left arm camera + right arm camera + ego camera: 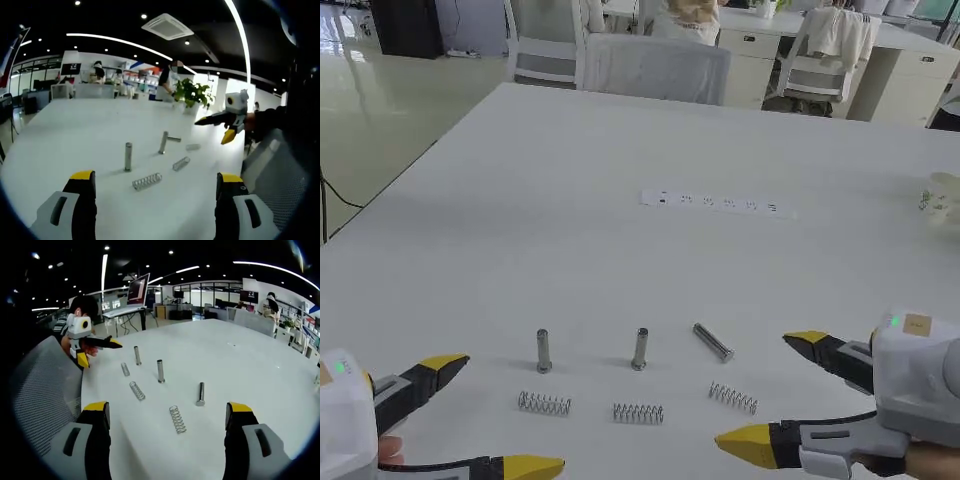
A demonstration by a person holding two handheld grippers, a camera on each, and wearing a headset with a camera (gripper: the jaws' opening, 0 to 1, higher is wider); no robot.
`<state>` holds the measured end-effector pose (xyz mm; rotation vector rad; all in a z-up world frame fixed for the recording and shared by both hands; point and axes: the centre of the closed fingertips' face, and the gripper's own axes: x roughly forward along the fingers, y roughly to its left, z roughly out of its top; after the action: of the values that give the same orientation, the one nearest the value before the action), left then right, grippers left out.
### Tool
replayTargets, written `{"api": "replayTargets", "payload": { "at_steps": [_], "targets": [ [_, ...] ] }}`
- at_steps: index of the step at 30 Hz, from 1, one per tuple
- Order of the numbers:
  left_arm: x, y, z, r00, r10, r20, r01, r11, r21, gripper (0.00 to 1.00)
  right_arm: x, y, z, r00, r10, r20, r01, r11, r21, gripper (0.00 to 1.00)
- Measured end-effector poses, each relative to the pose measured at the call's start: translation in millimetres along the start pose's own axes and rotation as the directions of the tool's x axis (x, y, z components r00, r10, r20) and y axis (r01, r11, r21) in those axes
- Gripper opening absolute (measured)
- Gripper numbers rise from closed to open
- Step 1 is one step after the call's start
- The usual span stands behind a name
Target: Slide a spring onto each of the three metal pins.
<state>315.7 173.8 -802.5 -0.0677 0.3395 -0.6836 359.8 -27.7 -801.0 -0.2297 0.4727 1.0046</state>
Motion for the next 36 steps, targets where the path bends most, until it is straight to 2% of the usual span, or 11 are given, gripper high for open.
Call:
{"api": "replayTargets", "payload": {
  "at_steps": [36],
  "targets": [
    [-1.0, 0.5, -0.7, 1.0, 0.0, -0.005, 0.0, 1.0, 0.002, 0.97, 1.7, 1.8, -0.9, 1.0, 0.007, -0.006, -0.007, 1.0, -0.005, 0.96]
  ]
}}
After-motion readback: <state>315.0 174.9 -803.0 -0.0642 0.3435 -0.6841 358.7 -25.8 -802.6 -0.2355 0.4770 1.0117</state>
